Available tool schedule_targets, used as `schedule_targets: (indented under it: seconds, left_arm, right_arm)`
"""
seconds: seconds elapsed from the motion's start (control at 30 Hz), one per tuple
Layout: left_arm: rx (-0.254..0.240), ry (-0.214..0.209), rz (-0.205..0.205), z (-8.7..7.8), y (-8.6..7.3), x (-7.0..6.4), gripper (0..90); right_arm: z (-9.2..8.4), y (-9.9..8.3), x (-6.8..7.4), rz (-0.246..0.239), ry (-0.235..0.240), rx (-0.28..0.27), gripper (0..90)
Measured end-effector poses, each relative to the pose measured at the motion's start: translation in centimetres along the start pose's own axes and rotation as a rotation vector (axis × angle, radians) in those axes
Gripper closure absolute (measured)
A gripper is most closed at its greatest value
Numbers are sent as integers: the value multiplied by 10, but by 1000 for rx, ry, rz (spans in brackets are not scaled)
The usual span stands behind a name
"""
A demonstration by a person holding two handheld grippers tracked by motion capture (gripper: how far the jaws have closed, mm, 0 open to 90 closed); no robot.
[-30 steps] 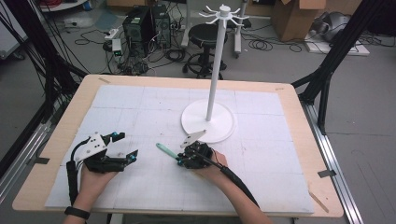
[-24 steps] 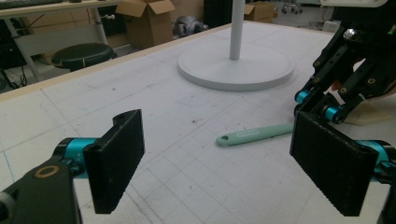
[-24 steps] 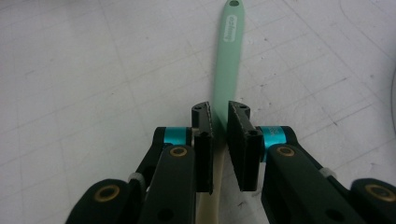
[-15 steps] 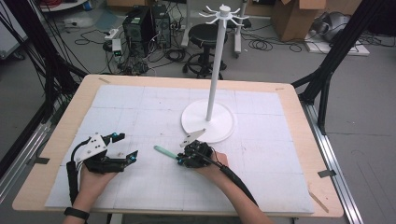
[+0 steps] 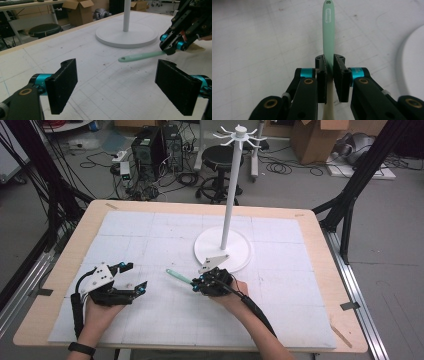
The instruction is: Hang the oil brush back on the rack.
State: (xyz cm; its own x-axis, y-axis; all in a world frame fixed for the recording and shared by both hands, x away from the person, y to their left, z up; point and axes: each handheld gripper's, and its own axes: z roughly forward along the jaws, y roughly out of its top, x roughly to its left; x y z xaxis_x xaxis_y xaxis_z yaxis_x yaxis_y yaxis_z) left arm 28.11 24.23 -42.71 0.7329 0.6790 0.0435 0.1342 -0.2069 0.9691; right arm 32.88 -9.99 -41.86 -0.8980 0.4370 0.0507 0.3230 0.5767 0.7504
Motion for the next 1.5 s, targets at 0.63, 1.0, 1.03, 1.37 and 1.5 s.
schedule_targets:
  seconds: [0.63, 1.0, 1.03, 1.37, 1.5]
  left_arm:
    - [5, -6, 2, 1, -1, 0, 177]
    - [10, -8, 0, 2, -2, 0, 177]
    - [11, -8, 0, 2, -2, -1, 177]
    - [11, -8, -5, 2, -2, -1, 177]
    - [13, -7, -1, 2, -2, -1, 177]
  right_arm:
    - [-111, -10, -38, 60, -118, -268, 826]
    - [-172, 0, -48, 71, -189, -403, 825]
    - [-183, 3, -50, 67, -204, -422, 825]
    - [-234, 18, -56, 58, -271, -530, 825]
    - [-248, 24, -57, 54, -287, -569, 825]
